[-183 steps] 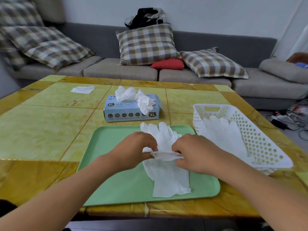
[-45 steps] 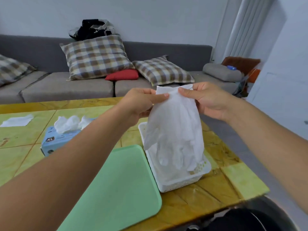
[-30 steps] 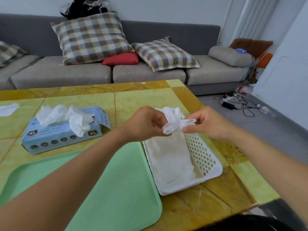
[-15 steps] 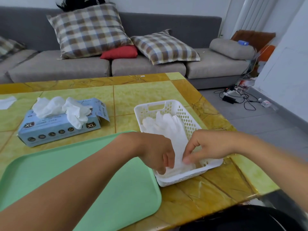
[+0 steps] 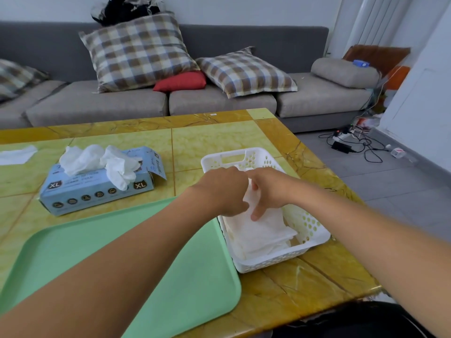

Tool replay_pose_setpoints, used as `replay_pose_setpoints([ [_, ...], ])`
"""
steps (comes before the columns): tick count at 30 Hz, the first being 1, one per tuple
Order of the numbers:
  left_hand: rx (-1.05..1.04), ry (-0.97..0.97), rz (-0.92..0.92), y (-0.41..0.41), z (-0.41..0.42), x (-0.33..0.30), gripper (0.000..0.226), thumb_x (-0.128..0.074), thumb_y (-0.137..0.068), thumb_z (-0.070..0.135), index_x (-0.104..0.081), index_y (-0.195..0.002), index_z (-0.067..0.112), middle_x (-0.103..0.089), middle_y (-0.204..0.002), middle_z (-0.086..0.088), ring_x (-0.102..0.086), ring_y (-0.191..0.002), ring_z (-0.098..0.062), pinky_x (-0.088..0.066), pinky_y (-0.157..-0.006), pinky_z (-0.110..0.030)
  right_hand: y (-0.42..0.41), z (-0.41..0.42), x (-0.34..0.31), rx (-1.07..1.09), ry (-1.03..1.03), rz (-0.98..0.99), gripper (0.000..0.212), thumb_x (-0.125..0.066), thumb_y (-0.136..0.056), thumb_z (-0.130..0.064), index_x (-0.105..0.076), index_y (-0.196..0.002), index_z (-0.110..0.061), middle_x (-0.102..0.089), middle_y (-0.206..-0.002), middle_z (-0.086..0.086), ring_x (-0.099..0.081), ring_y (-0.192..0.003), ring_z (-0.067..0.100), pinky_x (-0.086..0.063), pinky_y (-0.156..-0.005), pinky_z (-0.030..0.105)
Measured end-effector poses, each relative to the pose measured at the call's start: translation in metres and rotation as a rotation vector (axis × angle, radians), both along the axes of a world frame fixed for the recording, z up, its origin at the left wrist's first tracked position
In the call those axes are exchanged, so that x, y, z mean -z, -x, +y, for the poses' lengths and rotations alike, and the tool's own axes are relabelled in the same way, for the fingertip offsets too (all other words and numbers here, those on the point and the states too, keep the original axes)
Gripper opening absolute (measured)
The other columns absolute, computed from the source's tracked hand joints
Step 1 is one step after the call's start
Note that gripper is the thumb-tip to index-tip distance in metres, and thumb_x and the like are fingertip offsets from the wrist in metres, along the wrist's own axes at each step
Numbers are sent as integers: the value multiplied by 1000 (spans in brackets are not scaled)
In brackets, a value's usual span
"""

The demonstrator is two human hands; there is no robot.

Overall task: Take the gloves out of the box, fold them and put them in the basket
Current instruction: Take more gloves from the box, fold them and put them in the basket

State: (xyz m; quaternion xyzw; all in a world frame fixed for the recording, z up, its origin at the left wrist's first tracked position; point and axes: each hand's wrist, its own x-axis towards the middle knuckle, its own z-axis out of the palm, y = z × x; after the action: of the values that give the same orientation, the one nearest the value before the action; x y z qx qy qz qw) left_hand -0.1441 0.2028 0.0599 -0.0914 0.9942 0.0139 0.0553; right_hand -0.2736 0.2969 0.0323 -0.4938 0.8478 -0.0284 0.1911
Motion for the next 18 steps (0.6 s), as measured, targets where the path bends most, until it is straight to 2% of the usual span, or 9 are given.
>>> replay_pose_setpoints([
  [1, -25, 68, -44, 2, -1, 3, 28, -64, -92, 46, -64, -106, 23, -57, -107, -3, -60, -100, -26, -39, -78, -33, 2, -1, 2, 4, -59, 27, 128, -98, -56, -40, -23, -158, -22, -55, -126, -2, -55, -115, 21, -48, -88, 30],
  [3, -55, 120, -125, 6, -2, 7, 47, -67, -89, 53, -61, -115, 15, -56, -104, -4, -57, -92, -25, -35, -79, -33, 3, -3, 7, 13, -68, 17, 154, -98, -54, -46, 10, -161, -26, -49, -140, 2, -51, -128, 24, -48, -101, 38],
  [6, -67, 126, -154, 10, -4, 14, 54, -68, -84, 62, -58, -111, 16, -47, -93, 0, -55, -89, -24, -32, -82, -34, 2, 3, 8, 24, 73, 5, 146, -98, -50, -48, -6, -161, -31, -39, -150, -1, -42, -139, 21, -44, -107, 39],
  [8, -67, 145, -181, 11, -5, 17, 52, -66, -81, 68, -55, -98, 20, -48, -85, 3, -51, -84, -22, -30, -84, -36, 1, 7, 8, -11, 129, 56, 117, -98, -50, -49, -37, -148, -32, -48, -135, -8, -48, -128, 17, -47, -100, 38],
  [10, -75, 145, -222, 11, -5, 22, 56, -64, -78, 75, -43, -81, 22, -48, -78, 6, -50, -83, -20, -32, -91, -37, -3, 10, 11, -70, 82, 101, 94, -96, -51, -53, -52, -131, -31, -49, -120, -11, -48, -119, 16, -49, -94, 37],
  [12, -74, 131, -266, 11, -4, 25, 64, -64, -73, 80, -37, -78, 21, -52, -80, 6, -56, -90, -20, -28, -108, -43, -5, 10, 11, -100, -44, 85, 113, -95, -46, -59, -45, -143, -31, -44, -132, -10, -38, -129, 15, -47, -101, 40],
  [14, -63, 136, -293, 14, -3, 30, 64, -64, -72, 81, -41, -91, 25, -54, -86, 6, -60, -104, -21, -20, -117, -47, -4, 10, 12, -105, -149, 28, 132, -95, -45, -60, -27, -155, -31, -34, -150, -10, -30, -141, 17, -40, -112, 44],
  [15, -51, 154, -302, 15, -3, 33, 64, -62, -72, 82, -45, -96, 25, -55, -88, 5, -60, -104, -21, -23, -115, -46, -3, 8, 14, -105, -192, 0, 137, -96, -47, -59, -20, -158, -31, -28, -157, -10, -26, -146, 18, -36, -116, 44],
  [18, -24, 154, -288, 17, -6, 35, 73, -60, -75, 82, -60, -116, 21, -62, -98, 3, -60, -97, -22, -38, -88, -35, -6, 4, 21, -108, -297, 7, 148, -95, -48, -59, -4, -161, -31, -4, -167, -12, -9, -155, 18, -25, -123, 44],
])
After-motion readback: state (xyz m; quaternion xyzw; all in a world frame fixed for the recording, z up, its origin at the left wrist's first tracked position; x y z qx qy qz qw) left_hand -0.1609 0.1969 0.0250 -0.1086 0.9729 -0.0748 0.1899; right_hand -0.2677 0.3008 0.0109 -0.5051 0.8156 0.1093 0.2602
